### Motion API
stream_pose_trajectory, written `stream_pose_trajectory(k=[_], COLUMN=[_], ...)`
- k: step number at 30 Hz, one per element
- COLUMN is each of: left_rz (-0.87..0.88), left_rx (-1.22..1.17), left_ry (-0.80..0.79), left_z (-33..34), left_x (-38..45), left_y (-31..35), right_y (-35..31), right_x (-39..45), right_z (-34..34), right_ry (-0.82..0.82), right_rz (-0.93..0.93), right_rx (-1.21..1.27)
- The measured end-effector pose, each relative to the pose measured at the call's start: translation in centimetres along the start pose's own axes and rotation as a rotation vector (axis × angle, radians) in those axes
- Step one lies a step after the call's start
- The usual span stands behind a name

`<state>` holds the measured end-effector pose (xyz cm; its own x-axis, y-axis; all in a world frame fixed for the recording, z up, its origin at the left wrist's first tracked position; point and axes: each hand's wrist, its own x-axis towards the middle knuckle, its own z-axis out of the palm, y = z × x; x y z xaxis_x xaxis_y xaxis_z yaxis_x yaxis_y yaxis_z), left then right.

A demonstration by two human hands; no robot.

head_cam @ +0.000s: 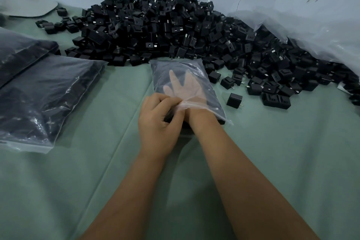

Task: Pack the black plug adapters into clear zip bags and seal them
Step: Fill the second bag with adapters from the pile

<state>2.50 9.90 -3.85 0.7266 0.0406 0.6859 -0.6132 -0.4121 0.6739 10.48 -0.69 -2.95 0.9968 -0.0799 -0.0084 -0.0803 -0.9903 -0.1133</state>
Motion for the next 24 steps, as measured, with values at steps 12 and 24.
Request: stream_pose_trajectory(k=[12,24], left_rz=[-0.022,-0.157], left_rx=[-0.023,-0.065], left_ry=[-0.016,-0.021], left_z=[0.0,-0.1], left_x=[0.0,0.0], left_y=[0.1,-0.1], right_y=[-0.1,1.6], right_x=[-0.4,-10.8], right_z=[-1.2,-1.3], right_ry=[-0.087,0.419], right_rz=[-0.016,-0.388], right_rx=[0.071,0.361])
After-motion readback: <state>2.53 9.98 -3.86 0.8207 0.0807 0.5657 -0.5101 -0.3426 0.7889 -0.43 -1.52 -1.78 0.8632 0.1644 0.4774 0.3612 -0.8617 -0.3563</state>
